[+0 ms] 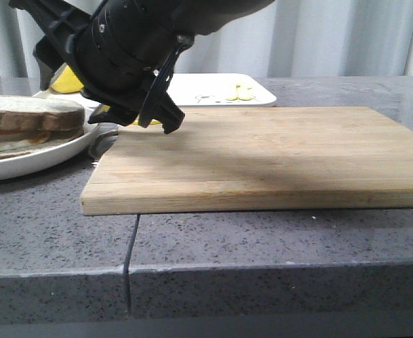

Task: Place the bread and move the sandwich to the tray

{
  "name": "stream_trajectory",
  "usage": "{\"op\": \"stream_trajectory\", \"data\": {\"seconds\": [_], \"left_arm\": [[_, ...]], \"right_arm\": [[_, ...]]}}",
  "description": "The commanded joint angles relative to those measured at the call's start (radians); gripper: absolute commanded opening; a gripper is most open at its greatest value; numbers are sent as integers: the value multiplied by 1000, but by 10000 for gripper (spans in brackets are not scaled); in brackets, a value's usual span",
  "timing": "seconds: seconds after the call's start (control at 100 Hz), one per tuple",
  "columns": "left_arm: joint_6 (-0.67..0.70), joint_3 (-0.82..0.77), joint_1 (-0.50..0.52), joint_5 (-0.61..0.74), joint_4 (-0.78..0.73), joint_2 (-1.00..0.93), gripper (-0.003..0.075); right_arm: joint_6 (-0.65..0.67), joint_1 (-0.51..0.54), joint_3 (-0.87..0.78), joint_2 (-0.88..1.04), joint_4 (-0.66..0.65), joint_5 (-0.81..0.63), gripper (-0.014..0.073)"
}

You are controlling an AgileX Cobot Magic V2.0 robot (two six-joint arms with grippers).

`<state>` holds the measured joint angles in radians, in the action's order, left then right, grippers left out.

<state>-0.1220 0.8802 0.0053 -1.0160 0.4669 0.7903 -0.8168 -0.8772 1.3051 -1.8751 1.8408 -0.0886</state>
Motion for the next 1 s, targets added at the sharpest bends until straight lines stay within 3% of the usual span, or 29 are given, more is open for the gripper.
{"op": "stream_trajectory", "data": {"seconds": [0.0,0.2,0.4,0.49,0.73,0.99], "left_arm": [[0,32,-6,54,36,1,599],[0,32,-6,54,36,1,599],[0,32,-6,54,36,1,599],[0,32,-6,54,36,1,599],[0,32,-6,54,36,1,599],[0,32,-6,54,36,1,599]], "right_arm": [[-19,-2,34,54,24,-10,472],[-27,19,34,90,-13,-34,472],[-83,70,34,197,-154,-36,472],[-136,101,17,271,-272,-41,472],[-124,226,-138,480,-581,-50,472],[128,458,-395,715,-1016,-19,472]]}}
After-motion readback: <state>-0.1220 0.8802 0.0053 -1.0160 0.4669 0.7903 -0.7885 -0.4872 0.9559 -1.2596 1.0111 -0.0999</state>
